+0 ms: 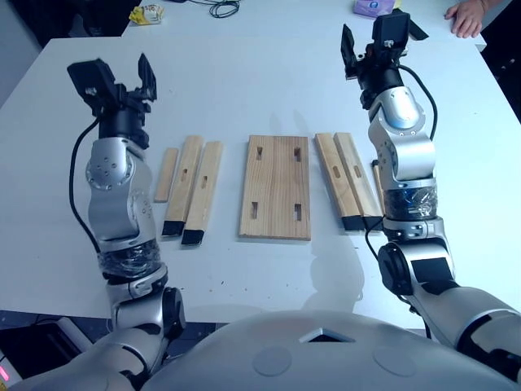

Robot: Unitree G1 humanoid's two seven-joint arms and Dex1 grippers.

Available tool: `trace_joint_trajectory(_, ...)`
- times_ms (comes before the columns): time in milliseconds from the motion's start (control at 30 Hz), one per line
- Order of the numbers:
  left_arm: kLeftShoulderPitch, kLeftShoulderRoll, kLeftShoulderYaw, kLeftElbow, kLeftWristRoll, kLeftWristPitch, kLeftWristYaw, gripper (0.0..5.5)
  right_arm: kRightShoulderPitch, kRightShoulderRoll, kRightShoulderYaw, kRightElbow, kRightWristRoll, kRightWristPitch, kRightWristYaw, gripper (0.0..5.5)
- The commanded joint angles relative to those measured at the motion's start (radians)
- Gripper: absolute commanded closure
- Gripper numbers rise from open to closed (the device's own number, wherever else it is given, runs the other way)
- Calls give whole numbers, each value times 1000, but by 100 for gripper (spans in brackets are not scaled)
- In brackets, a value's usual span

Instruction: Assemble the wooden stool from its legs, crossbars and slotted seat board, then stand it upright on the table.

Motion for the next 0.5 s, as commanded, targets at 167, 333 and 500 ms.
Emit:
trace_joint_trajectory(167, 114, 141, -23, 197, 1, -26, -223, 166, 16, -25, -20, -17, 0, 11, 0, 234)
trace_joint_trajectory(333, 105, 185, -38, 341, 24, -62, -279, 166, 8, -37, -32, -8, 1, 7, -7, 234)
trace_joint_trajectory(500, 116, 205, -47, 393, 7, -58, -335, 166, 15, -35, -24, -12, -3, 12, -5, 234)
